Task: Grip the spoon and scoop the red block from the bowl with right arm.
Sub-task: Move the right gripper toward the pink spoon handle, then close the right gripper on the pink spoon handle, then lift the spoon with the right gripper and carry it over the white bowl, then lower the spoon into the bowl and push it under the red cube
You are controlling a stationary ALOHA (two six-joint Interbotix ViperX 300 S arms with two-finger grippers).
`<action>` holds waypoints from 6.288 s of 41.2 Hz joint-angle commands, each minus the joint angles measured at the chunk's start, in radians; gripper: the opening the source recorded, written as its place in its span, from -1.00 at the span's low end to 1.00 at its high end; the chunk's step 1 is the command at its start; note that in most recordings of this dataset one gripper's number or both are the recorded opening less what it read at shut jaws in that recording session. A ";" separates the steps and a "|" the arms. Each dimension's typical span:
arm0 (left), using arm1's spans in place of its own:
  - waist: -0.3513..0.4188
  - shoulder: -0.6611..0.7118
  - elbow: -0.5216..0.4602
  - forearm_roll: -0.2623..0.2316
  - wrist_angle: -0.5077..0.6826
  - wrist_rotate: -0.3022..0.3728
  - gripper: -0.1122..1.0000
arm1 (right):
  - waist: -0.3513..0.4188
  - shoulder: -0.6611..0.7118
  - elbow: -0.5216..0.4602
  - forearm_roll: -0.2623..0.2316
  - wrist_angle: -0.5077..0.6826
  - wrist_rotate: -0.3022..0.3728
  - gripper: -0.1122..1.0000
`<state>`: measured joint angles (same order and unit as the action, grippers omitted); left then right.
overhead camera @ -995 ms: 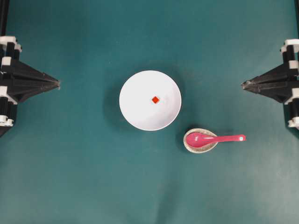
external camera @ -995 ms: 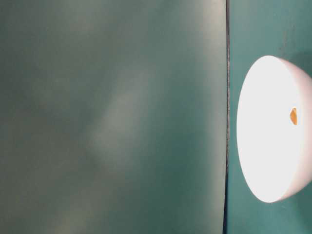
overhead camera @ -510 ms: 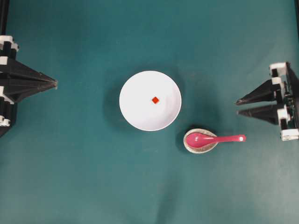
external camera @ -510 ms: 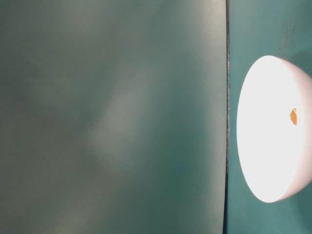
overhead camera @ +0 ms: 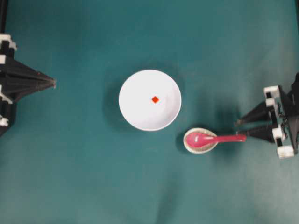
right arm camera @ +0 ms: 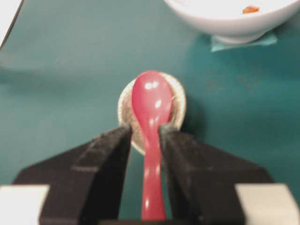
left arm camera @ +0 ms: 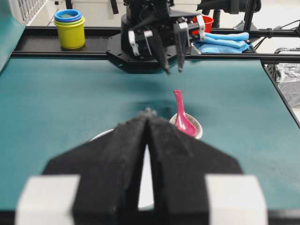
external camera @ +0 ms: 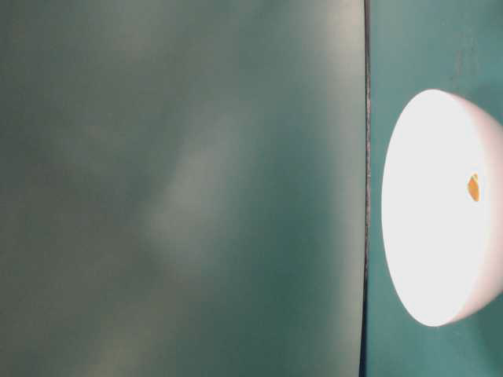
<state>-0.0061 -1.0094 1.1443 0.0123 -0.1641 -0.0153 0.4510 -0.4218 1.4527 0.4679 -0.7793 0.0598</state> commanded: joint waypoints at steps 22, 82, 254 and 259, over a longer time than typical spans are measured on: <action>-0.003 0.011 -0.029 0.002 -0.008 0.000 -0.80 | 0.224 0.325 -0.035 0.245 -0.184 0.000 -0.09; 0.011 0.012 -0.026 0.002 -0.005 -0.002 -0.80 | 0.224 0.431 -0.052 0.242 -0.213 -0.012 -0.20; 0.064 -0.002 -0.029 0.002 0.146 0.014 -0.80 | -0.612 0.611 -1.364 -0.204 1.948 -0.026 -0.37; 0.064 -0.002 -0.028 0.002 0.146 0.015 -0.80 | -0.598 0.611 -1.364 -0.202 1.944 -0.026 -0.37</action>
<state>0.0552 -1.0140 1.1428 0.0123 -0.0153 -0.0015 -0.1580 0.2071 0.1150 0.2592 1.1735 0.0307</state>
